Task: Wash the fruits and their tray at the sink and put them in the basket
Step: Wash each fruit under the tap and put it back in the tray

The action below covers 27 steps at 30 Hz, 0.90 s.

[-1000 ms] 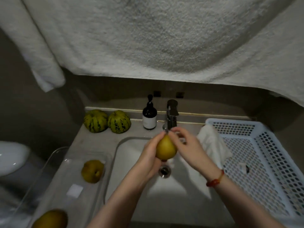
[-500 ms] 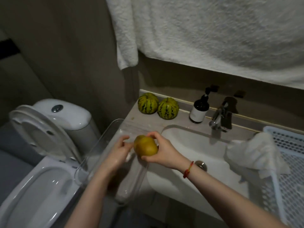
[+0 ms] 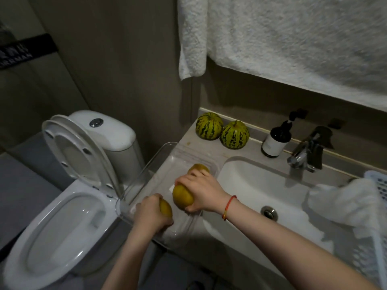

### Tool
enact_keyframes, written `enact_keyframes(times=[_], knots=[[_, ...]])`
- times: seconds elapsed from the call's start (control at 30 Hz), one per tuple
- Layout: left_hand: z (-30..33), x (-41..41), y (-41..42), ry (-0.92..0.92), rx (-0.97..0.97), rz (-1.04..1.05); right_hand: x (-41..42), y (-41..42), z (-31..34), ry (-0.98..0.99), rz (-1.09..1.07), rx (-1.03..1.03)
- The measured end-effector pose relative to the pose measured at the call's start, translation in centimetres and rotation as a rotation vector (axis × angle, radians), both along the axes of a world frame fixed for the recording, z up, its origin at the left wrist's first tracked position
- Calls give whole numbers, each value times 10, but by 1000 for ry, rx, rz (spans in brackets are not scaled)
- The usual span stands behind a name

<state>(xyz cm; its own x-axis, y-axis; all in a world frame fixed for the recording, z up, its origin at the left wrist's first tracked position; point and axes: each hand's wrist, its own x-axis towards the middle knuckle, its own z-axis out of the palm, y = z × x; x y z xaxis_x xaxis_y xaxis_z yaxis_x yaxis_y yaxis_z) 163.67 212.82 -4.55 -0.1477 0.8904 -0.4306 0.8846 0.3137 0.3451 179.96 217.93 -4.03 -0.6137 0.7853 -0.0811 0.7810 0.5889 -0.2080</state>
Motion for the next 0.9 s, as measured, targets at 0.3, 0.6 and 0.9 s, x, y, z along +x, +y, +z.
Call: enact_keyframes(times=[0.3, 0.6, 0.9], knots=[[1, 18, -17, -268, 45, 111, -1, -2, -8, -21, 31, -97], [10, 28, -7, -81, -184, -40, -7, 2, -4, -82, 56, -166], [29, 16, 16, -74, -189, -81, -5, 19, 15, -18, 74, -261]])
